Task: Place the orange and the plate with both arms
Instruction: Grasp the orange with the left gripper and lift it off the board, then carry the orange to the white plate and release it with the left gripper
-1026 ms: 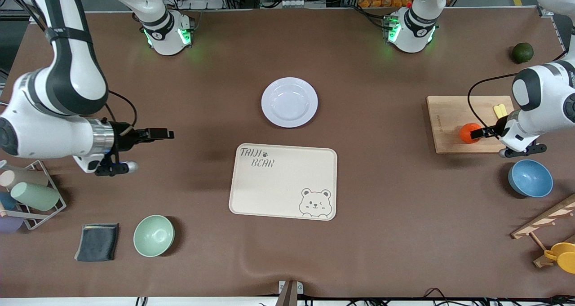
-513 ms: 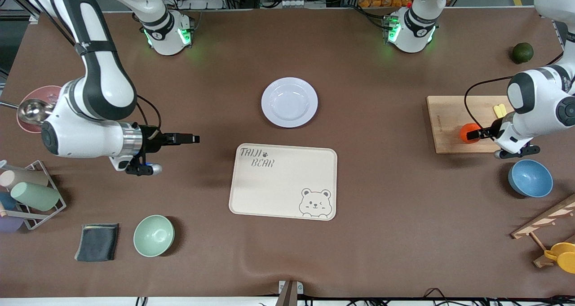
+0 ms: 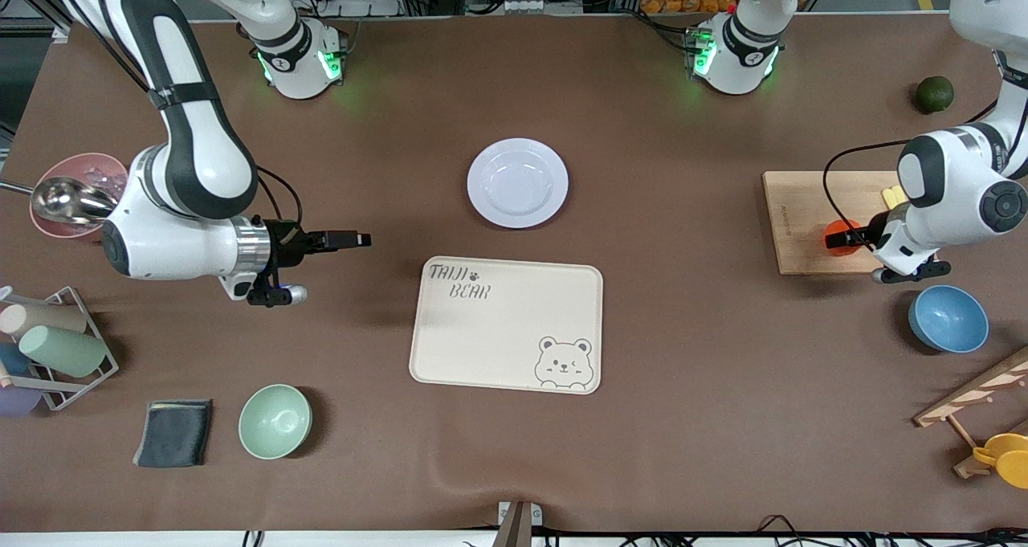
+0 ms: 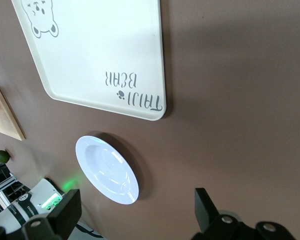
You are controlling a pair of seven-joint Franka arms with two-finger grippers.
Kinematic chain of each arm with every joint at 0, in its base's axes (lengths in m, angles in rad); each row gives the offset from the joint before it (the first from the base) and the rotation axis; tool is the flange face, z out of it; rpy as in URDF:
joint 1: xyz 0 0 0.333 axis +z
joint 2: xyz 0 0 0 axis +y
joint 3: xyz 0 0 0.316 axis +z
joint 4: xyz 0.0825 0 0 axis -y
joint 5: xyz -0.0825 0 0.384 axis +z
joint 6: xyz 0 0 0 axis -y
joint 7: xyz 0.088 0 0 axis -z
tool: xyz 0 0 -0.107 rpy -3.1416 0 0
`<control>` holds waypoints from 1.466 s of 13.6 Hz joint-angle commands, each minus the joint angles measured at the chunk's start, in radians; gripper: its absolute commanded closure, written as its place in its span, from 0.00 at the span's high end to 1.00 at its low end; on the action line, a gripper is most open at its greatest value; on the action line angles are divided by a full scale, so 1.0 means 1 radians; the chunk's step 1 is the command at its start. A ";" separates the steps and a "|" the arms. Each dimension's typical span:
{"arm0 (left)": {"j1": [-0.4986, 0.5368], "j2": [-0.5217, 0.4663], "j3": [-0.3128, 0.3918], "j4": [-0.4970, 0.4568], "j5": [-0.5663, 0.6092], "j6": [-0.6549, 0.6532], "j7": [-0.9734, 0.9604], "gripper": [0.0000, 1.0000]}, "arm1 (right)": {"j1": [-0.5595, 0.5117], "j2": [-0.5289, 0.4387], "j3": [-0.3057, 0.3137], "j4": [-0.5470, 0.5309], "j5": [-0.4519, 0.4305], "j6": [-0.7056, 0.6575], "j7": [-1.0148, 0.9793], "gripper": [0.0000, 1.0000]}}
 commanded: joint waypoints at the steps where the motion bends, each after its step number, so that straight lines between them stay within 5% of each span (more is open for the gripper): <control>1: 0.012 0.004 -0.011 -0.005 0.012 0.016 -0.013 0.78 | -0.003 -0.007 -0.005 -0.048 0.052 0.034 -0.073 1.00; 2: 0.012 0.006 -0.011 -0.004 0.012 0.018 -0.013 0.65 | -0.003 -0.004 -0.007 -0.064 0.101 0.035 -0.098 1.00; 3: 0.011 0.007 -0.011 -0.004 0.012 0.016 -0.013 0.38 | -0.004 -0.001 -0.007 -0.079 0.132 0.045 -0.131 1.00; 4: 0.009 0.009 -0.013 -0.001 0.012 0.015 -0.013 0.23 | -0.009 0.004 -0.007 -0.084 0.151 0.048 -0.162 1.00; 5: 0.008 0.022 -0.011 0.006 0.012 0.015 -0.012 0.17 | -0.009 0.009 -0.007 -0.084 0.158 0.048 -0.167 1.00; 9: 0.000 -0.034 -0.056 0.067 0.003 -0.091 -0.009 0.12 | -0.006 0.013 -0.005 -0.098 0.169 0.046 -0.167 1.00; 12: -0.002 -0.067 -0.207 0.183 -0.115 -0.281 -0.076 0.11 | 0.003 0.016 -0.007 -0.104 0.203 0.049 -0.168 1.00; 16: -0.021 -0.036 -0.449 0.263 -0.138 -0.300 -0.377 0.10 | 0.029 0.024 -0.005 -0.116 0.252 0.055 -0.171 1.00; 20: -0.273 0.048 -0.507 0.351 -0.138 -0.291 -0.851 0.10 | 0.051 0.024 -0.005 -0.156 0.304 0.118 -0.222 1.00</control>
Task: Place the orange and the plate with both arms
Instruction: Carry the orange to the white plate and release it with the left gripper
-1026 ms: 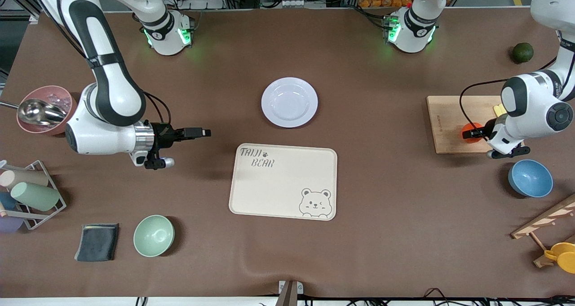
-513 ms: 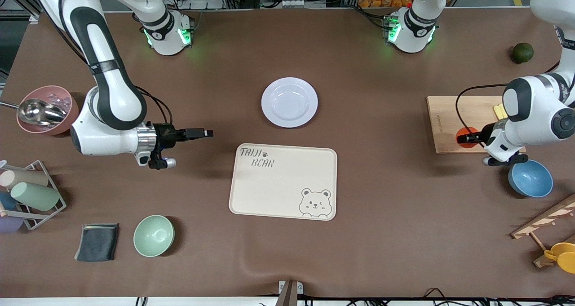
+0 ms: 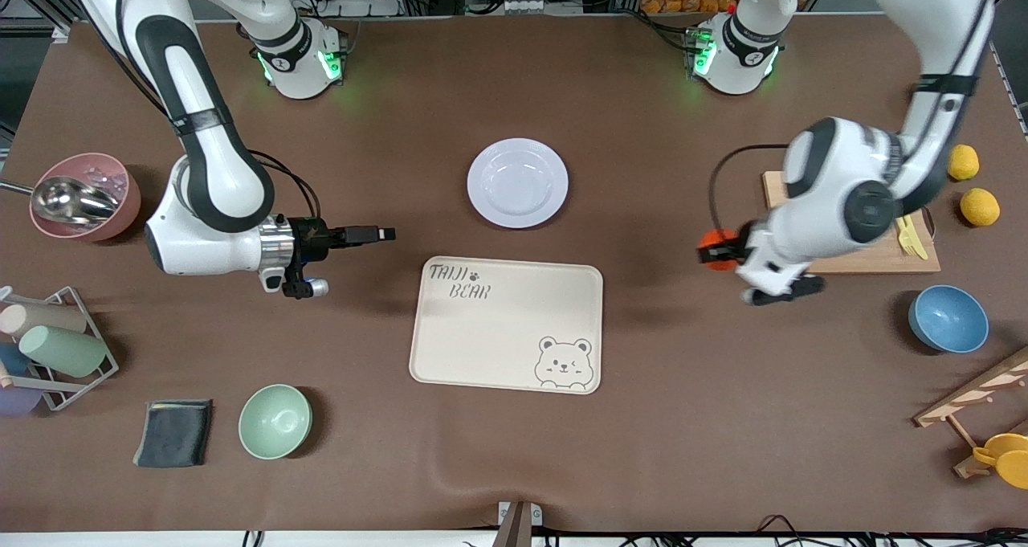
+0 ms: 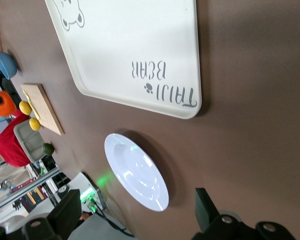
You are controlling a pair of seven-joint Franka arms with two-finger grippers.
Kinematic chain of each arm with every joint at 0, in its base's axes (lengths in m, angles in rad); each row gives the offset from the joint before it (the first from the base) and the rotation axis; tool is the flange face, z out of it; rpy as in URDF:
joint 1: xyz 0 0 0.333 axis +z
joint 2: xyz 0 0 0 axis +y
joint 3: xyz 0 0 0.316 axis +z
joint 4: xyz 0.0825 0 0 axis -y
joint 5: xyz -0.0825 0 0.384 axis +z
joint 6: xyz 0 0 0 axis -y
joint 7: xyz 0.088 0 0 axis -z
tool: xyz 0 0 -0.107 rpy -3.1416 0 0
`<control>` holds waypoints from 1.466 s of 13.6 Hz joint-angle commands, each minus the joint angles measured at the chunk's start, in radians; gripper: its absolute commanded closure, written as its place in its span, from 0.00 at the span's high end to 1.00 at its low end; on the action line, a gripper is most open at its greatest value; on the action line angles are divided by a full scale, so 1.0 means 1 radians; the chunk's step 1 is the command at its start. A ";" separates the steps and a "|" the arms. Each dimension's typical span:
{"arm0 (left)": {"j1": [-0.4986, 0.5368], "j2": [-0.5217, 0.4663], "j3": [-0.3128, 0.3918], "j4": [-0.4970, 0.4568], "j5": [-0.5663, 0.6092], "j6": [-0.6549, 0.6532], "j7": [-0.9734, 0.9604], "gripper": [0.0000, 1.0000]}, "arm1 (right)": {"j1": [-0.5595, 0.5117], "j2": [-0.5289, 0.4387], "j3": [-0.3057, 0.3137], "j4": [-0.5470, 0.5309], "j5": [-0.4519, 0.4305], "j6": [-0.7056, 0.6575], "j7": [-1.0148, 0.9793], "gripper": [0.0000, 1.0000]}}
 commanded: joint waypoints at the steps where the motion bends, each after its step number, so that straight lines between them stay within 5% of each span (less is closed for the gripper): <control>1: -0.162 0.088 0.005 0.086 -0.007 -0.003 -0.222 0.10 | 0.024 0.003 -0.005 -0.030 0.040 0.041 -0.064 1.00; 5: -0.331 0.183 0.007 0.098 0.001 0.124 -0.461 0.10 | 0.045 0.009 -0.005 -0.040 0.043 0.048 -0.074 1.00; 8: -0.443 0.197 0.008 0.069 0.003 0.190 -0.618 0.10 | 0.062 0.009 -0.005 -0.092 0.156 0.064 -0.161 1.00; 11: -0.544 0.237 0.011 0.068 0.006 0.285 -0.765 0.10 | 0.064 0.009 -0.005 -0.124 0.177 0.078 -0.244 1.00; 16: -0.578 0.269 0.011 -0.024 0.021 0.394 -0.860 0.14 | 0.066 0.007 -0.005 -0.173 0.237 0.078 -0.350 1.00; 17: -0.590 0.271 0.013 -0.038 0.021 0.422 -0.877 0.20 | 0.073 0.007 -0.005 -0.173 0.238 0.079 -0.350 1.00; 18: -0.591 0.277 0.018 -0.037 0.021 0.425 -0.880 0.42 | 0.084 0.007 -0.005 -0.176 0.246 0.079 -0.350 1.00; 19: -0.591 0.277 0.019 -0.035 0.021 0.425 -0.880 0.96 | 0.087 0.007 -0.005 -0.182 0.259 0.081 -0.350 1.00; 20: -0.581 0.271 0.019 -0.034 0.021 0.425 -0.879 1.00 | 0.096 0.009 -0.005 -0.184 0.272 0.082 -0.350 1.00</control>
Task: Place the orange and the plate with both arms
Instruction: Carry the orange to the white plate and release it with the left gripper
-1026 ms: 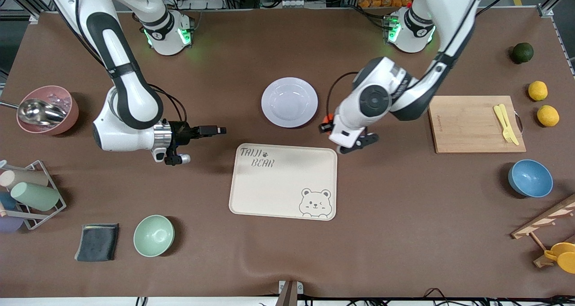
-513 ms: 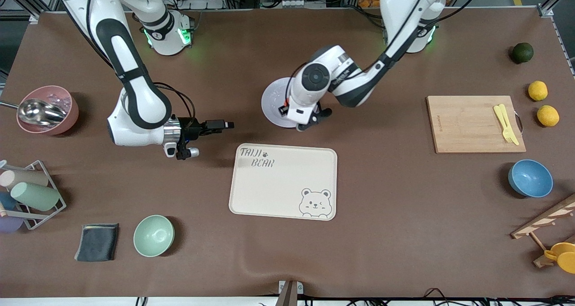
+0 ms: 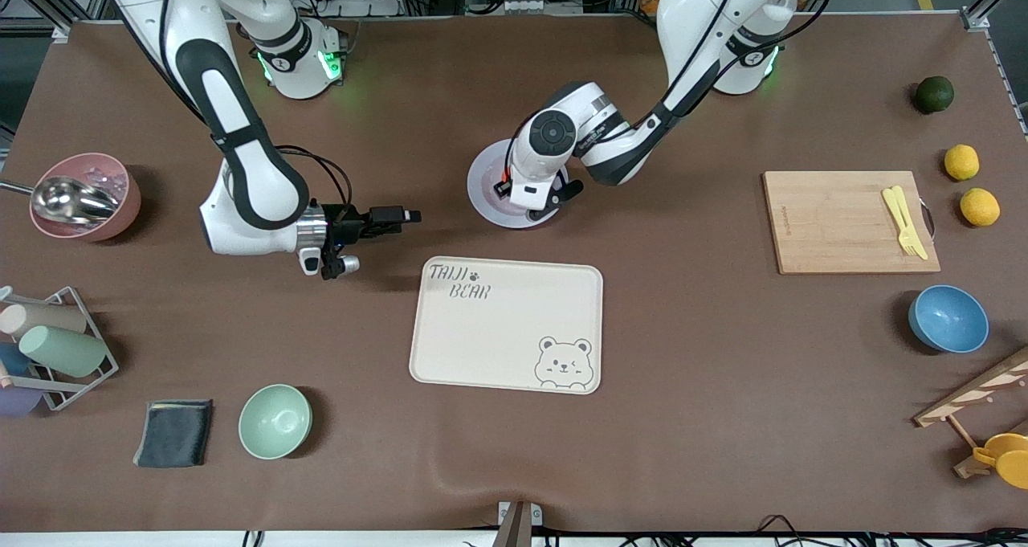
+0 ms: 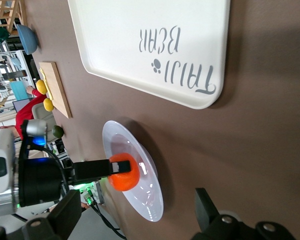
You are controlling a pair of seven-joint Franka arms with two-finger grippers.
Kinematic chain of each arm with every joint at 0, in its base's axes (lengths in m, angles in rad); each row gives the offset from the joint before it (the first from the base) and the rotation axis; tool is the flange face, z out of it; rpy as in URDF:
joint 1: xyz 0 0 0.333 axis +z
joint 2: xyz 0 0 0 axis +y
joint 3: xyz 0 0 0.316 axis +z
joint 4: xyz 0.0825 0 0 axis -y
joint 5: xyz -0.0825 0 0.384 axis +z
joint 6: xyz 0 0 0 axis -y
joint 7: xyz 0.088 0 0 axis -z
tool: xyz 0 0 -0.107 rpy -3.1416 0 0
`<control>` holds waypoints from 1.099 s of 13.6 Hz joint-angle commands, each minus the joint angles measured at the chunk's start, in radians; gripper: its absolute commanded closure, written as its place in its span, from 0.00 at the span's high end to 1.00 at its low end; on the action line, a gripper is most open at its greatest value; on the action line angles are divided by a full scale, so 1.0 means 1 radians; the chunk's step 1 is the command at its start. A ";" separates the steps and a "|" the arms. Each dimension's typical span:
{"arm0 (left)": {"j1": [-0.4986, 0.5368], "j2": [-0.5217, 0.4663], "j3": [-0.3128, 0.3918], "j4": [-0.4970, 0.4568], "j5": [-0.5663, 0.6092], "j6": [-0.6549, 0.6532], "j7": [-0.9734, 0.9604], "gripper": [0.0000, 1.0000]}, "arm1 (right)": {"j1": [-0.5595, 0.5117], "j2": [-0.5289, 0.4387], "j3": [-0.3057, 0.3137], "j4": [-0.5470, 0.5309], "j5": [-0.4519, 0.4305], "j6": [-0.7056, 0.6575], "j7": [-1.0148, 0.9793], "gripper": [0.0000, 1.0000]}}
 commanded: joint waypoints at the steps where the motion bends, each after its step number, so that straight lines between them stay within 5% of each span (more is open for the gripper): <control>1: 0.007 -0.030 0.008 -0.002 0.018 0.011 -0.033 1.00 | 0.043 -0.012 -0.009 -0.028 0.058 0.026 -0.024 1.00; 8: 0.183 -0.315 0.008 0.060 0.096 -0.133 -0.076 1.00 | 0.143 -0.009 -0.008 -0.065 0.170 0.123 -0.041 0.93; 15: 0.404 -0.333 0.005 0.336 0.285 -0.403 0.188 1.00 | 0.211 0.057 -0.008 -0.084 0.273 0.184 -0.126 0.83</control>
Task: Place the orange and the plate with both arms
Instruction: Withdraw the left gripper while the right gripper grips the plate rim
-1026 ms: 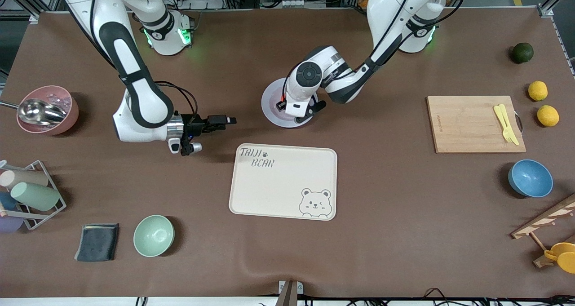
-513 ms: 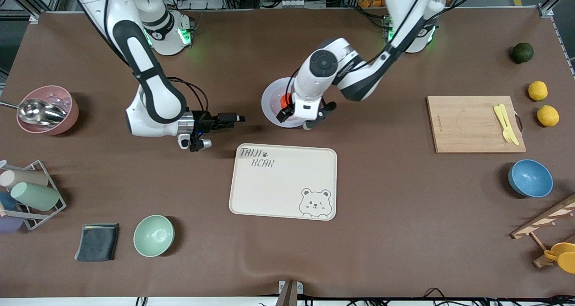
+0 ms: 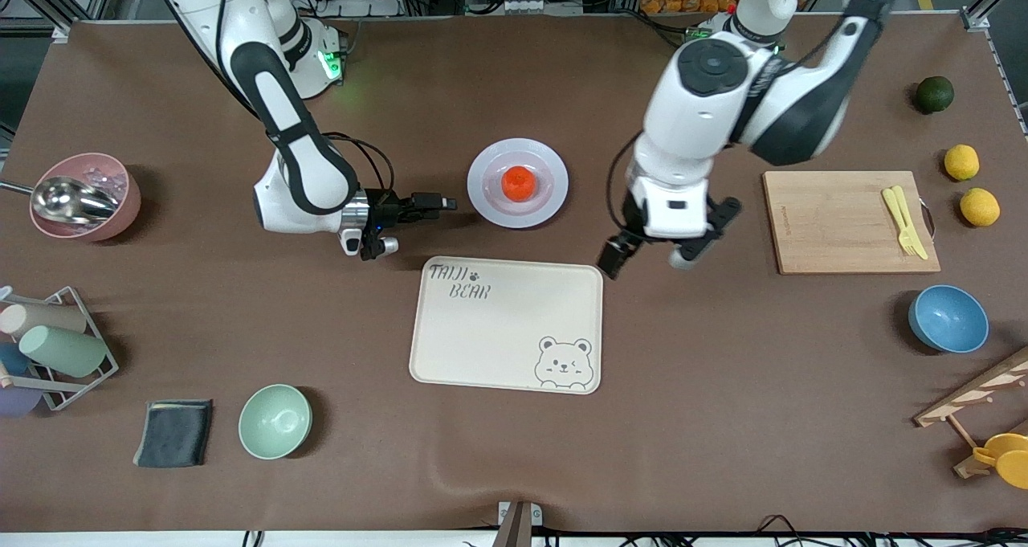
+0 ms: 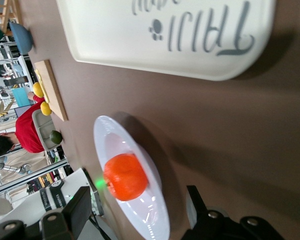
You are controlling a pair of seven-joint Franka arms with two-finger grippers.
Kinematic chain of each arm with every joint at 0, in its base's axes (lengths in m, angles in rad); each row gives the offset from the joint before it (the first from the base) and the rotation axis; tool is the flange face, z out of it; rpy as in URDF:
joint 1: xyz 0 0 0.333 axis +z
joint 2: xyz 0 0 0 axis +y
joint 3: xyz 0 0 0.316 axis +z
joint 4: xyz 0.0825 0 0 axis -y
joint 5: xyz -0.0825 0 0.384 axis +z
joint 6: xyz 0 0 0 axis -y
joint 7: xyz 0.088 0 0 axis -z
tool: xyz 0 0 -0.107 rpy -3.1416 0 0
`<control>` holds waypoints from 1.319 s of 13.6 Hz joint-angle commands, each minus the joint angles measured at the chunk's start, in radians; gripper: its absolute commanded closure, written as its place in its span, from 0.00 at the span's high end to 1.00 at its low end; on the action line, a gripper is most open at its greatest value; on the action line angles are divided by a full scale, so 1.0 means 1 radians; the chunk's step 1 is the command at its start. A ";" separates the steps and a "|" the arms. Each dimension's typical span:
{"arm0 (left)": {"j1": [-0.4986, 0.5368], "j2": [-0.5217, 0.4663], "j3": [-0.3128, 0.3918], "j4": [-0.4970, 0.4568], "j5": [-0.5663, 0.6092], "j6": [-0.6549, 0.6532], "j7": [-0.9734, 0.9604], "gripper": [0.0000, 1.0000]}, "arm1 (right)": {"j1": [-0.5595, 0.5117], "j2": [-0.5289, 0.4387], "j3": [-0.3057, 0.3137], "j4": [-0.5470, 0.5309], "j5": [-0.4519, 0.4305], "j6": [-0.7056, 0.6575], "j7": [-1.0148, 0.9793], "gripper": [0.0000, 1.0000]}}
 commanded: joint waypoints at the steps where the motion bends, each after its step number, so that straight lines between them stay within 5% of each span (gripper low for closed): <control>1: 0.073 0.013 -0.017 0.090 0.019 -0.092 0.164 1.00 | 0.066 0.013 -0.008 -0.004 0.067 0.057 -0.024 0.79; 4: 0.091 0.004 -0.006 0.133 -0.017 -0.158 0.316 1.00 | 0.111 0.025 -0.008 -0.006 0.127 0.075 -0.026 0.76; 12: 0.074 -0.156 0.317 0.133 -0.257 -0.319 0.930 1.00 | 0.158 0.040 -0.008 -0.012 0.198 0.095 -0.069 0.66; 18: 0.074 -0.240 0.452 0.124 -0.270 -0.477 1.148 1.00 | 0.201 0.040 -0.008 -0.016 0.228 0.125 -0.069 0.60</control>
